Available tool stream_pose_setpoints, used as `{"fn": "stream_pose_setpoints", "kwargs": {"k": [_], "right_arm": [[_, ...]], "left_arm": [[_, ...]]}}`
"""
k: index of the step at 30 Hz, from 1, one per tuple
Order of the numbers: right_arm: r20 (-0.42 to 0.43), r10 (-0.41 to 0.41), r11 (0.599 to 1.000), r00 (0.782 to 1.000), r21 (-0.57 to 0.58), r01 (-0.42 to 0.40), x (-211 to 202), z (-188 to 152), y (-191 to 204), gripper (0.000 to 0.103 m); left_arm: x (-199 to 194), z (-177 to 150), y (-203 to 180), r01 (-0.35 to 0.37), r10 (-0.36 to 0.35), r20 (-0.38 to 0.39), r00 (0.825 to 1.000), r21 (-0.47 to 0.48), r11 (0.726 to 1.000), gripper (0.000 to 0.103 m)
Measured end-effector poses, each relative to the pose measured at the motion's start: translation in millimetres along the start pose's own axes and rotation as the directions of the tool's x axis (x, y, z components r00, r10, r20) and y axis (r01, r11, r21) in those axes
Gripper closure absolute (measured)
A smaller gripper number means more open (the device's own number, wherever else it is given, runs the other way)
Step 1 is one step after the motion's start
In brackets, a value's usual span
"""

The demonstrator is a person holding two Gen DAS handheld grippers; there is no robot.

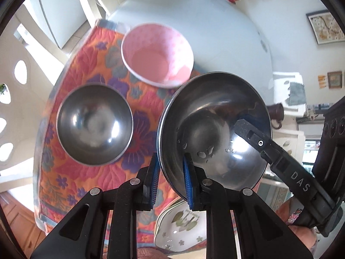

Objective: Organize plates and bowls
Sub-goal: 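Carry the blue steel bowl with both grippers and lower it into the pink bowl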

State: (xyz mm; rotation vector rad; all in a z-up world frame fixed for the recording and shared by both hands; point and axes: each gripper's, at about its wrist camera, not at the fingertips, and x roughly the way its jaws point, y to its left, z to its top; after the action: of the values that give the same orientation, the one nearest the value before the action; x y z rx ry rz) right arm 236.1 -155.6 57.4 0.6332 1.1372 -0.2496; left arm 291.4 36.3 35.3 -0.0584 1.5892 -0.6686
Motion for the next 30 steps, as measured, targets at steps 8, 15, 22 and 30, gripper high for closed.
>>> {"fn": "stream_pose_setpoints", "kwargs": {"k": [8,15,22,30], "right_arm": [[0.031,0.015,0.999,0.999,-0.049,-0.014,3,38,26,0.084],[0.034,0.045,0.997,0.998,-0.058,-0.043,22,66,36,0.084],[0.044,0.028,0.999,0.999,-0.026,-0.026,52,77,30,0.084],[0.027,0.006,1.0,1.0,0.012,-0.006,84,86,15,0.084]], "left_arm": [[-18,29,5,-0.038,0.038,0.09,0.995,-0.007,0.999,0.086],[-24,58,16,-0.093,0.094,0.152,0.984,-0.017,0.996,0.086],[-7,84,23,-0.102,0.103,0.16,0.982,-0.014,0.995,0.086],[22,101,32,-0.072,0.075,0.135,0.988,-0.033,0.997,0.086]]}}
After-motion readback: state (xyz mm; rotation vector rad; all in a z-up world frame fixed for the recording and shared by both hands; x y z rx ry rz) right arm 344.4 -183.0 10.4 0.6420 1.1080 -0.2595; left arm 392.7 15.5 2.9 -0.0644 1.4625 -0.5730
